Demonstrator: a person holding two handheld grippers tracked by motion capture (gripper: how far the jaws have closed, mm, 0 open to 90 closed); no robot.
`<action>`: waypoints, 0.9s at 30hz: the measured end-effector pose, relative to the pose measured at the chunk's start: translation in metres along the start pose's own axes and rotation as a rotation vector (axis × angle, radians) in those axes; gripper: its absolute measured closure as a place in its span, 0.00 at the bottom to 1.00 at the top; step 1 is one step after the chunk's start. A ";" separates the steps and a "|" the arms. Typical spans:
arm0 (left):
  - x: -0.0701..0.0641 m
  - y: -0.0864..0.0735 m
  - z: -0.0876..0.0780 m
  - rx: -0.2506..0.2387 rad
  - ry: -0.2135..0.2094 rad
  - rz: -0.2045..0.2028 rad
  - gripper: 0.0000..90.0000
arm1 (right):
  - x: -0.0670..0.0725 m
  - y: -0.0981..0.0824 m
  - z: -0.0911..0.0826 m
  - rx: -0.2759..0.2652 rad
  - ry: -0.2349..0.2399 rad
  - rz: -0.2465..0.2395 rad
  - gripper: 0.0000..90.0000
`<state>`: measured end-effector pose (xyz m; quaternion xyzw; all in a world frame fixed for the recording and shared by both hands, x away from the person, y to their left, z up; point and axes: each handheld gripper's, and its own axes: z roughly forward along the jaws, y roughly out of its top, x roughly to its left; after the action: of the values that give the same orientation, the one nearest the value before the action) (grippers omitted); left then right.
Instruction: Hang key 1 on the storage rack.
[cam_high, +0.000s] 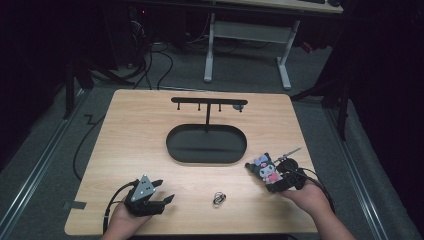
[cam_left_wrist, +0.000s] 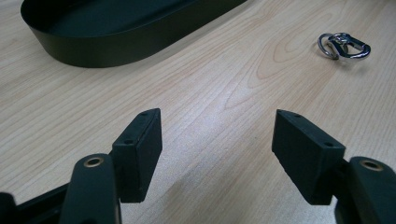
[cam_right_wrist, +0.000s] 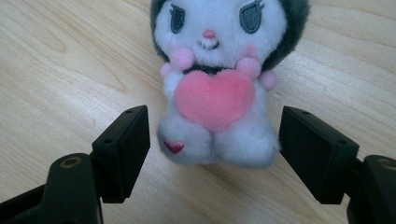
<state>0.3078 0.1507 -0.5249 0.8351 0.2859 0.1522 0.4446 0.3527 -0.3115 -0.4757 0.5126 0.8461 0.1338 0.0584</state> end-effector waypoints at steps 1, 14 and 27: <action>0.000 0.000 0.000 0.000 0.000 0.000 0.38 | 0.000 0.000 0.002 0.002 0.002 0.000 0.28; 0.000 0.000 0.000 0.001 -0.002 0.006 0.38 | 0.004 0.000 0.011 0.003 -0.014 -0.017 0.49; -0.001 0.000 0.000 0.002 0.000 0.010 0.38 | 0.004 -0.001 0.003 -0.029 -0.015 -0.016 0.54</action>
<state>0.3073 0.1500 -0.5251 0.8370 0.2820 0.1538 0.4430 0.3504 -0.3079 -0.4788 0.5058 0.8478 0.1418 0.0731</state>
